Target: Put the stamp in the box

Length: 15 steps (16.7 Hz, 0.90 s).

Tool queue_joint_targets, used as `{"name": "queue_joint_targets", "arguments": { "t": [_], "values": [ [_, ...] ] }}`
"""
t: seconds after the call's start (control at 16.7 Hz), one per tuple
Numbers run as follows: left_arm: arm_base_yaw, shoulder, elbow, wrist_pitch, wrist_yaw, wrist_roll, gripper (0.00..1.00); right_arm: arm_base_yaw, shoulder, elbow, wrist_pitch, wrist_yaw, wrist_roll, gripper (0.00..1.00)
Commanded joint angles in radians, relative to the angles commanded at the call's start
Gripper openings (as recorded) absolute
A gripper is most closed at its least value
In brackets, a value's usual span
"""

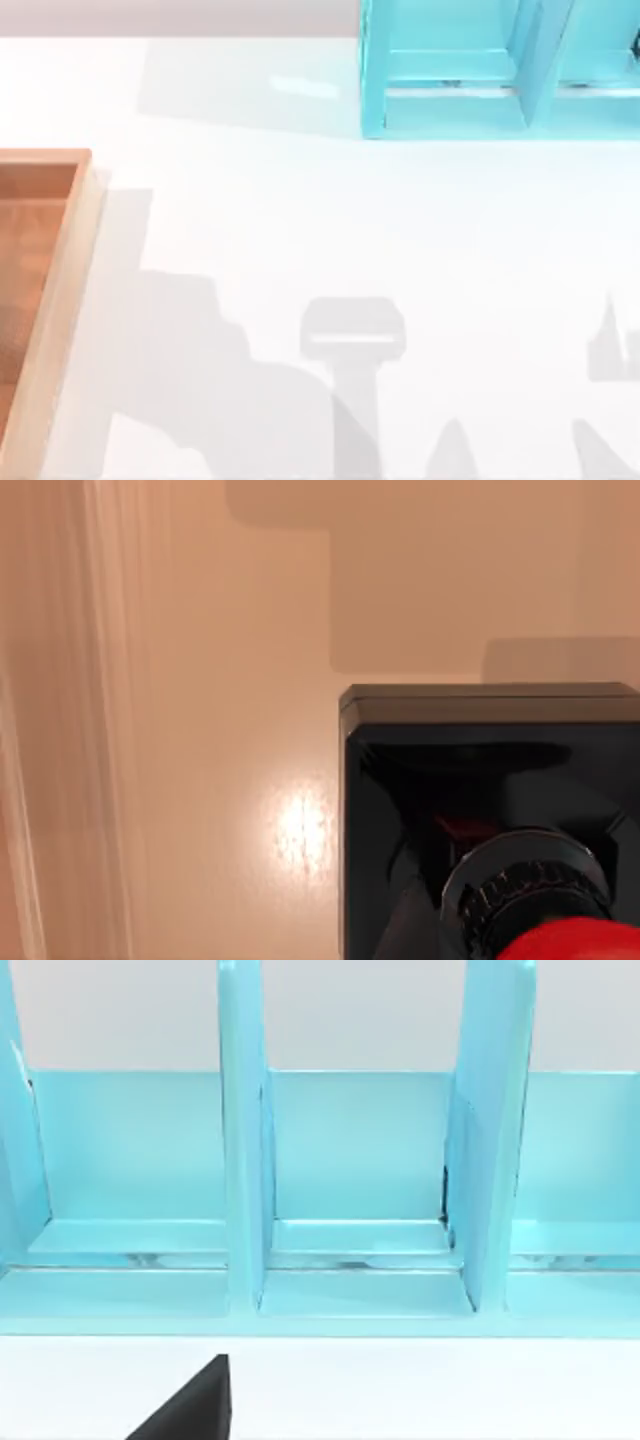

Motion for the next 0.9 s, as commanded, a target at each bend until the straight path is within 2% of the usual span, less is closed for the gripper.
{"name": "queue_joint_targets", "arguments": {
  "t": [0.54,0.9],
  "values": [
    [0.0,0.0,0.0,0.0,0.0,0.0,0.98,0.0,0.0,0.0,0.0,0.0,0.0,1.0],
    [0.0,0.0,0.0,0.0,0.0,0.0,1.0,0.0,0.0,0.0,0.0,0.0,0.0,1.0]
  ]
}}
